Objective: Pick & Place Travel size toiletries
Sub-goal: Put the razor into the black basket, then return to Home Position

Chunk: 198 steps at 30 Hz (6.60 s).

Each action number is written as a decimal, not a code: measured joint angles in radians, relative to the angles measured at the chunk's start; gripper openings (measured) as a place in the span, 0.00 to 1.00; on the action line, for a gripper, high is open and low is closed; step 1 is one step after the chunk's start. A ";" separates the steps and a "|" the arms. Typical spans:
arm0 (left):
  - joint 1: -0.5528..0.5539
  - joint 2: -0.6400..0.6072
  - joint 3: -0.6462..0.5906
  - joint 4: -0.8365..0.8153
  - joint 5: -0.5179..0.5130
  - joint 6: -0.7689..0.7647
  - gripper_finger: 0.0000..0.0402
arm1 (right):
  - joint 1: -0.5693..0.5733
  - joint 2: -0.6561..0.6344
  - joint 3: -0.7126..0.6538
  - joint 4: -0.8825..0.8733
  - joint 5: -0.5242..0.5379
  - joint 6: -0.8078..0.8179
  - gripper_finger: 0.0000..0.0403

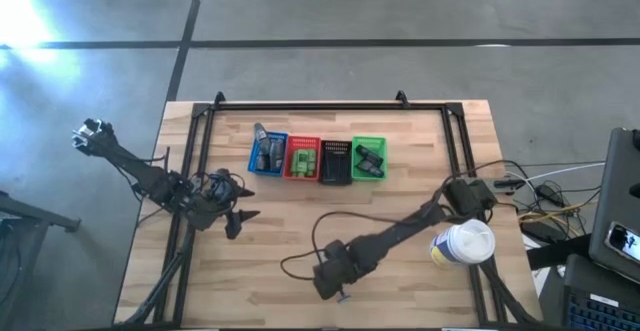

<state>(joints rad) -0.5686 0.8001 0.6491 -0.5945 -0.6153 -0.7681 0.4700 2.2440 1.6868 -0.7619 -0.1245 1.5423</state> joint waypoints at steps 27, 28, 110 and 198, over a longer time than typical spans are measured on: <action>0.000 0.000 0.000 -0.002 0.005 0.010 0.71 | -0.052 -0.122 0.001 -0.200 0.259 0.032 0.05; 0.000 0.000 0.000 -0.002 0.005 0.010 0.71 | -0.079 -0.156 0.000 -0.204 0.286 0.024 0.05; 0.550 -0.741 -0.319 0.167 0.390 0.273 0.71 | -0.382 -1.134 -0.988 0.889 0.213 -0.687 0.34; 0.539 -0.795 -0.641 0.689 0.367 0.293 0.71 | -0.521 -2.244 -1.678 0.846 0.228 -1.252 0.45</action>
<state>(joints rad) -0.0299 0.0053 0.0078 0.0948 -0.2485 -0.4751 -0.0505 0.0003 0.0090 0.0838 0.1036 0.2902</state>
